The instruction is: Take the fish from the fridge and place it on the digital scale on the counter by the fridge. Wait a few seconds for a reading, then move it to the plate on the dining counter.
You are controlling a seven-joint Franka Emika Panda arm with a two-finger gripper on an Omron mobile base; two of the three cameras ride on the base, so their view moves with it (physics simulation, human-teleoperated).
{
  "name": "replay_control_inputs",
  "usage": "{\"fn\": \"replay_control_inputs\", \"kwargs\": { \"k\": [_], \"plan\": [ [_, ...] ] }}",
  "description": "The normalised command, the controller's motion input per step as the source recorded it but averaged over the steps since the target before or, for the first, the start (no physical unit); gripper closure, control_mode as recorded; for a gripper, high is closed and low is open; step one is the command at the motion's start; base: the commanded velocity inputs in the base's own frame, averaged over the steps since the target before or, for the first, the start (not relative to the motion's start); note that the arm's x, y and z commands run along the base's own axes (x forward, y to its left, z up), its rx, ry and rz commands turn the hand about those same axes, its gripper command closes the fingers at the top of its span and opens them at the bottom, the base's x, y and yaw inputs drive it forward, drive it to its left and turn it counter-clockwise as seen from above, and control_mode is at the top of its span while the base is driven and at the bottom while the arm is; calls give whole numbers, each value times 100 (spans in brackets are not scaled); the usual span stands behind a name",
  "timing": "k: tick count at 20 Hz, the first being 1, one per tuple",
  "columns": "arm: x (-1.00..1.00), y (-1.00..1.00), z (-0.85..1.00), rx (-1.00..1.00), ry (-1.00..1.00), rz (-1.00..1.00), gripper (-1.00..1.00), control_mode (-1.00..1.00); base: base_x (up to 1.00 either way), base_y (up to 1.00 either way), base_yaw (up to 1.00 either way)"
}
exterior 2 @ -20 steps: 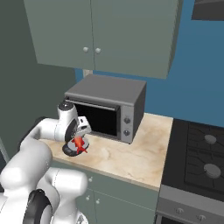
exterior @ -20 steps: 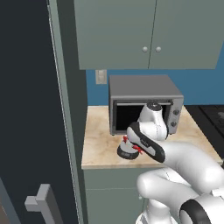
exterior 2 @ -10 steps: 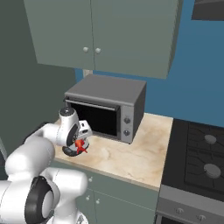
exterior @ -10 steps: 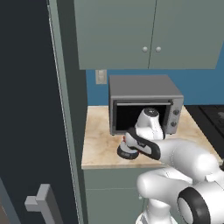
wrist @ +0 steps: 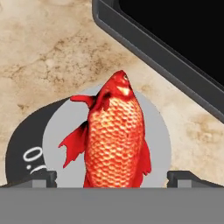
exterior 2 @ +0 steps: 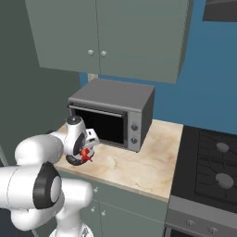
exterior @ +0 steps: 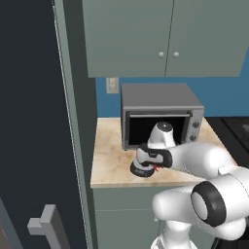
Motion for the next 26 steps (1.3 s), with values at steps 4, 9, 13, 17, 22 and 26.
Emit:
{"fn": "replay_control_inputs", "kwargs": {
  "k": [4, 9, 13, 17, 22, 26],
  "plan": [
    [8, 0, -29, 0, 0, -1, -100, -100, 0, 0, 0],
    [5, 0, -29, 0, 0, -1, -100, -100, 0, 0, 0],
    [0, 0, -26, 0, 0, 0, 100, -100, 0, 0, 0],
    [0, 0, -21, 0, 0, 0, 100, -100, 0, 0, 0],
    [-2, 0, -8, 0, -2, 0, 100, -100, 0, 0, 0],
    [-36, 0, 32, 0, -21, 0, 100, -100, 0, 0, 0]
  ]
}}
